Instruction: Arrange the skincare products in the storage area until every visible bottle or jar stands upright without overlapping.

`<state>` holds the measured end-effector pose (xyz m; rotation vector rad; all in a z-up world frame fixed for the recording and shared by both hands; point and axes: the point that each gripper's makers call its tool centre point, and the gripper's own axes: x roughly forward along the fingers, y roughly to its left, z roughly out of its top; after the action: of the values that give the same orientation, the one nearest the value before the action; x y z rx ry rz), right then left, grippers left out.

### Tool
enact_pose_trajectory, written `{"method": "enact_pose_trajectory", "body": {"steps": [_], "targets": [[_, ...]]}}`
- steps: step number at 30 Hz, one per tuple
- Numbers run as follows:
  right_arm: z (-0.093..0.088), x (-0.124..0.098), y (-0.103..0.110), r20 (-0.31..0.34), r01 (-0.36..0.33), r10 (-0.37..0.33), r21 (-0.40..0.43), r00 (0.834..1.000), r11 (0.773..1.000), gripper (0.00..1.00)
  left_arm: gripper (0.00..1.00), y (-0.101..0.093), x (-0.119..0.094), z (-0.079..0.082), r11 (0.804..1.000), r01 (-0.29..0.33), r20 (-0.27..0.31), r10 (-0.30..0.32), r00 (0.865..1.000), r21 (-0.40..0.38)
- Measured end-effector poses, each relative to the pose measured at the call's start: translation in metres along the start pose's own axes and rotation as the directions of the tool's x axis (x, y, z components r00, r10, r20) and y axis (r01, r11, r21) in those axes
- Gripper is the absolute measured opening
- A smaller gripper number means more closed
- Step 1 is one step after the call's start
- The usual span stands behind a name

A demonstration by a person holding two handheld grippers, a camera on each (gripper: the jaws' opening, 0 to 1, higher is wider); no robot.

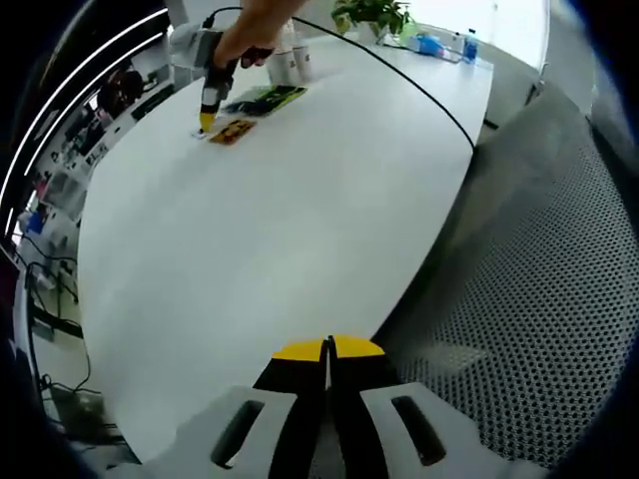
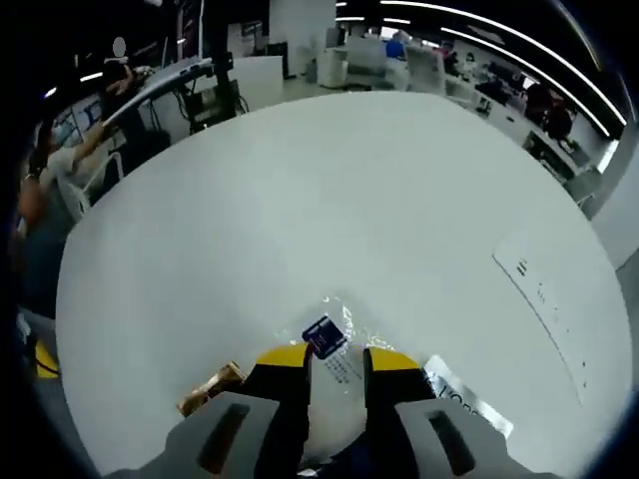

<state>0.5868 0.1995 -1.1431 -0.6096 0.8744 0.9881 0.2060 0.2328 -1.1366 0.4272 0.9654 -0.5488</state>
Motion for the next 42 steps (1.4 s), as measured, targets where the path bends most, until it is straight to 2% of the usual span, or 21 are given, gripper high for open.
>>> {"method": "enact_pose_trajectory", "body": {"steps": [1,2,3,4,6,9,10,11,14,16,18,19,20,24,25,32,34,35,36,39,42], "targets": [[0.002,-0.004,-0.005,0.007,0.030,-0.030,0.006,1.000,1.000,0.22,0.00,0.000,0.000,0.000,1.000,-0.001,0.000,0.001,1.000,0.001],[0.008,-0.008,-0.006,0.043,0.041,-0.042,0.020,0.998,0.999,0.22,0.00,0.000,0.000,0.000,1.000,-0.001,0.001,0.001,1.000,0.001],[0.012,-0.012,-0.003,0.067,0.029,-0.032,0.042,0.997,0.999,0.20,0.00,0.000,0.000,0.000,1.000,-0.003,0.002,0.003,1.000,0.000],[0.012,-0.016,-0.002,0.065,0.023,-0.026,0.055,0.998,0.998,0.19,0.00,0.001,0.000,0.000,1.000,-0.004,0.002,0.004,1.000,0.000],[0.010,-0.024,0.005,0.069,0.011,-0.014,0.039,0.998,0.999,0.21,0.00,0.001,0.000,0.001,1.000,-0.004,0.005,0.004,1.000,0.002],[-0.004,-0.032,0.024,0.039,-0.029,0.030,-0.022,0.999,0.999,0.18,0.00,0.001,-0.001,0.001,1.000,-0.007,0.009,0.007,1.000,0.003],[-0.008,-0.034,0.039,0.049,-0.081,0.082,-0.024,0.995,0.996,0.16,0.00,0.001,-0.001,0.002,1.000,-0.008,0.011,0.007,1.000,0.005],[-0.012,-0.036,0.045,0.045,-0.087,0.088,-0.016,0.995,0.996,0.15,0.00,0.001,-0.001,0.002,1.000,-0.009,0.014,0.009,1.000,0.006],[-0.031,-0.035,0.065,0.003,-0.112,0.112,-0.074,0.994,0.991,0.14,0.00,0.001,-0.001,0.002,1.000,-0.009,0.012,0.009,1.000,0.007],[-0.039,-0.032,0.074,-0.008,-0.127,0.127,-0.074,0.992,0.989,0.16,0.00,0.001,-0.001,0.002,1.000,-0.010,0.012,0.010,1.000,0.010],[-0.052,-0.030,0.073,-0.050,-0.099,0.095,-0.090,0.994,0.991,0.16,0.00,0.001,-0.001,0.002,1.000,-0.010,0.009,0.010,1.000,0.011],[-0.043,-0.031,0.072,0.011,-0.087,0.088,-0.100,0.996,0.991,0.15,0.00,0.001,-0.001,0.002,1.000,-0.010,0.009,0.010,1.000,0.013],[-0.047,-0.032,0.070,-0.010,-0.074,0.073,-0.051,0.997,0.996,0.15,0.00,0.001,-0.002,0.002,1.000,-0.010,0.010,0.010,1.000,0.013],[-0.046,-0.031,0.063,-0.014,-0.035,0.035,-0.025,0.999,0.999,0.12,0.00,0.001,-0.001,0.001,1.000,-0.011,0.007,0.011,1.000,0.012],[-0.046,-0.031,0.059,-0.019,-0.011,0.012,0.016,1.000,1.000,0.12,0.00,0.001,-0.001,0.002,1.000,-0.011,0.007,0.011,1.000,0.013],[-0.044,-0.032,0.060,0.000,0.001,-0.001,0.069,1.000,0.998,0.12,0.00,0.003,-0.002,0.002,1.000,-0.015,0.010,0.015,1.000,0.008],[-0.043,-0.037,0.061,0.014,0.000,-0.002,0.103,1.000,0.995,0.17,0.00,0.003,-0.001,0.001,1.000,-0.013,0.005,0.013,1.000,0.009],[-0.040,-0.040,0.061,0.034,0.014,-0.018,0.104,0.999,0.994,0.20,0.00,0.002,-0.001,0.000,1.000,-0.011,0.002,0.011,1.000,0.010],[-0.032,-0.047,0.061,0.085,0.019,-0.029,0.115,0.996,0.993,0.20,0.00,0.002,-0.001,0.000,1.000,-0.012,0.001,0.012,1.000,0.011],[-0.019,-0.068,0.067,0.180,0.006,-0.036,0.167,0.983,0.986,0.19,0.00,0.003,-0.001,0.001,1.000,-0.013,0.004,0.013,1.000,0.009],[-0.009,-0.106,0.080,0.323,-0.018,-0.051,0.207,0.945,0.978,0.14,0.00,0.003,-0.002,0.002,1.000,-0.015,0.011,0.015,1.000,0.011]]}}
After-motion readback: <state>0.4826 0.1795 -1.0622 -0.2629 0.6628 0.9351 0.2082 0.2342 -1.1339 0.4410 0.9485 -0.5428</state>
